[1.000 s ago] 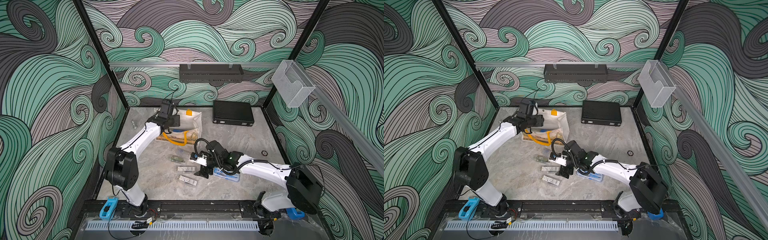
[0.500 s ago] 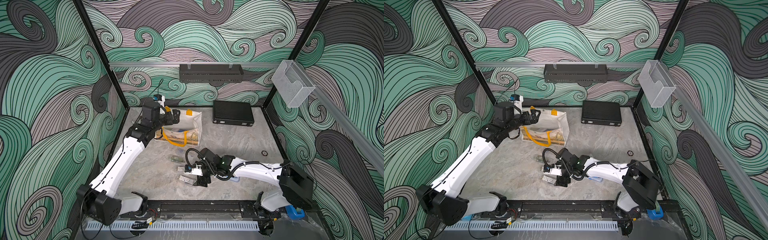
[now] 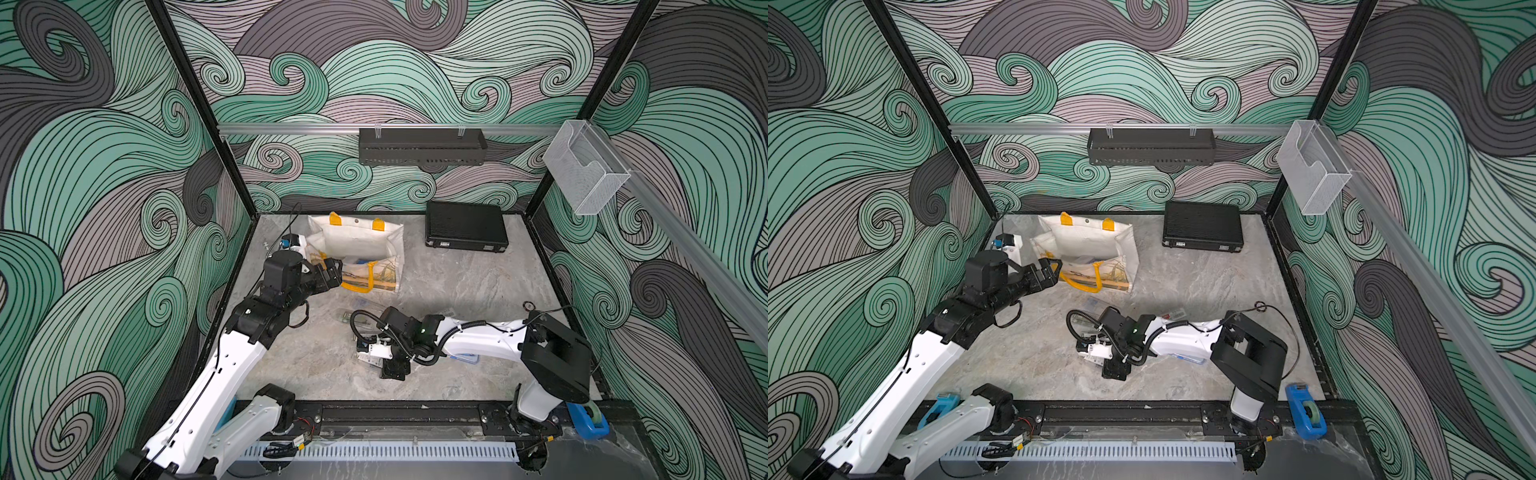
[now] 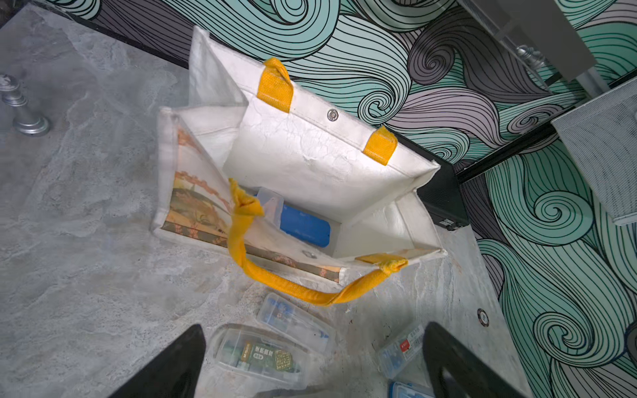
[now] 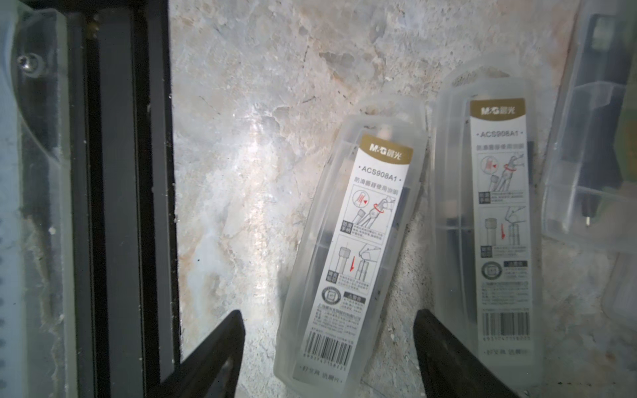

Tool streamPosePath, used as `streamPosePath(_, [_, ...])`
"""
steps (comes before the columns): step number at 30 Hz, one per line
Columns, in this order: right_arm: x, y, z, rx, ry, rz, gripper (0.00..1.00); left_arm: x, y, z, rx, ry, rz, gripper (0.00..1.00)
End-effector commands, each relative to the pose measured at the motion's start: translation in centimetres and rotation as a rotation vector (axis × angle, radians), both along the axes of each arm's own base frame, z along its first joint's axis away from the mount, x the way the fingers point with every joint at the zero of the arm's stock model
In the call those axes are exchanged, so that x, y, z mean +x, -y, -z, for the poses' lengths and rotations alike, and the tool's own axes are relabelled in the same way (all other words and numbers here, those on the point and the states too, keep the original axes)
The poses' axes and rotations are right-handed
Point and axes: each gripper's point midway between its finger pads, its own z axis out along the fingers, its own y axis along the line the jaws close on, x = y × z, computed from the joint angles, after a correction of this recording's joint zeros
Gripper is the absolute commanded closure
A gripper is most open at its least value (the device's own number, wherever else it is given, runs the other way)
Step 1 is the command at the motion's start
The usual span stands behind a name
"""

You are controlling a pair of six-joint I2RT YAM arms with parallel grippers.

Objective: Put the compass set into the canvas bag
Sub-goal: Pick up the compass set at the center of the board.

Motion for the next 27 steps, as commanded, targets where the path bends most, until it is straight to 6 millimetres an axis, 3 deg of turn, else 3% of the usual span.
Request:
streamPosePath(1, [0.6, -0.2, 0.7, -0.038, 0.005, 0.049, 0.24, -1.1, -0.9, 0.7, -0.016, -0.023, -0.039, 0.01])
streamPosePath(6, [1.1, -0.4, 1.8, -0.071, 0.006, 0.083, 0.28, -2.1, -1.2, 1.3, -0.022, -0.026, -0.043, 0.01])
streamPosePath(12, [1.5, -0.6, 2.5, -0.092, 0.015, 0.091, 0.52, -2.5, -1.5, 1.2, -0.023, -0.016, -0.048, 0.01])
streamPosePath(16, [1.6, -0.7, 2.3, -0.082, 0.029, 0.086, 0.57, -2.5, -1.4, 1.1, -0.023, -0.013, -0.044, 0.01])
streamPosePath(19, [1.8, -1.2, 1.0, -0.040, 0.047, 0.073, 0.59, -2.4, -1.3, 1.0, -0.023, -0.014, -0.037, 0.01])
streamPosePath(22, [2.3, -1.9, -1.6, 0.041, 0.090, 0.058, 0.59, -2.2, -1.0, 0.8, -0.025, -0.011, -0.023, 0.01])
streamPosePath(27, [3.9, -2.6, -8.1, 0.229, 0.159, 0.061, 0.61, -1.9, 1.0, -0.6, -0.070, 0.033, 0.082, 0.01])
